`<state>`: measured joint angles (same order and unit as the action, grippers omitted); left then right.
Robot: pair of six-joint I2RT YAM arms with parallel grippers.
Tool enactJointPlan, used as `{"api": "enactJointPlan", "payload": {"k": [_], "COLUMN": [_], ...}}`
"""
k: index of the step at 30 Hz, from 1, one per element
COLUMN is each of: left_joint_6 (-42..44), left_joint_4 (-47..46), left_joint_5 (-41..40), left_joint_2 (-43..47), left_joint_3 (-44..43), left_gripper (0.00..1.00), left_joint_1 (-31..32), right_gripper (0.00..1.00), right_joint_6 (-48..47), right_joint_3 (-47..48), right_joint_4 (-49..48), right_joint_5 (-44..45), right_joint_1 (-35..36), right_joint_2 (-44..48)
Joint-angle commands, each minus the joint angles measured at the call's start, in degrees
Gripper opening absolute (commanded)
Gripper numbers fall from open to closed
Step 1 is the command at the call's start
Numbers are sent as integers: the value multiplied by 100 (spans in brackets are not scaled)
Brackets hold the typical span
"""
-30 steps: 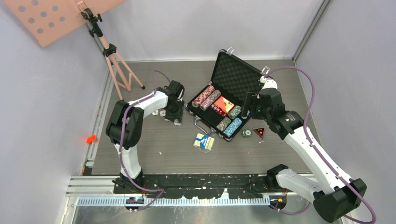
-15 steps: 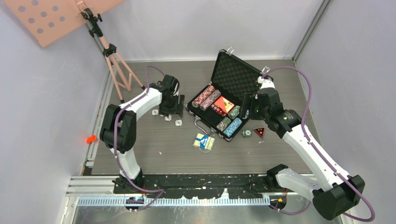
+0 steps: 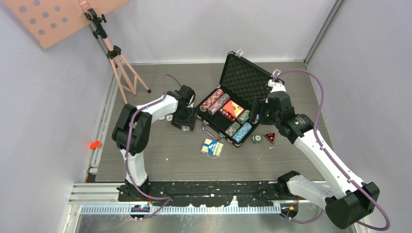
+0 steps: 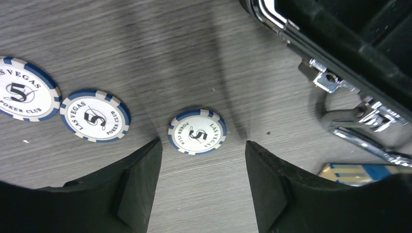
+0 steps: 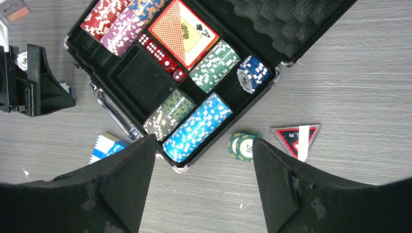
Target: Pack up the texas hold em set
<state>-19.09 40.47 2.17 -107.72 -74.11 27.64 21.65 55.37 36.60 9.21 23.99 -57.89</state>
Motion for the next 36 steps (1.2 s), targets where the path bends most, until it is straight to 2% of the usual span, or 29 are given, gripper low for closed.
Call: {"api": "enactJointPlan", "payload": {"k": [1, 5, 9, 12, 15, 18, 25, 29, 36], "left_joint_6": [63, 57, 68, 77, 115, 133, 160, 168, 249], "left_joint_4": [-25, -74, 5, 39, -13, -88, -56, -56, -6], "left_joint_5": [-148, -169, -714, -816, -871, -825, -588, -669, -995], "left_joint_2": [-194, -211, -100, -89, -87, -87, -335, -300, 372], "left_joint_3": [-135, -25, -55, -102, -84, -38, -105, -77, -52], "left_gripper": [66, 56, 47, 47, 58, 61, 50, 35, 34], "left_joint_1": [-30, 15, 180, 198, 219, 224, 207, 207, 200], "right_gripper": [78, 78, 78, 78, 78, 78, 78, 78, 78], "right_joint_6": [80, 70, 47, 62, 75, 76, 94, 94, 79], "right_joint_3": [138, 148, 162, 170, 167, 173, 190, 200, 229], "right_joint_4": [14, 31, 43, 72, 84, 92, 148, 179, 201], "right_joint_5": [-9, 28, 38, 10, -6, -2, -6, -7, -37], "right_joint_1": [-4, 1, -2, 1, -2, -1, 0, 1, -2], "right_joint_2": [63, 119, 137, 136, 152, 188, 231, 266, 259]}}
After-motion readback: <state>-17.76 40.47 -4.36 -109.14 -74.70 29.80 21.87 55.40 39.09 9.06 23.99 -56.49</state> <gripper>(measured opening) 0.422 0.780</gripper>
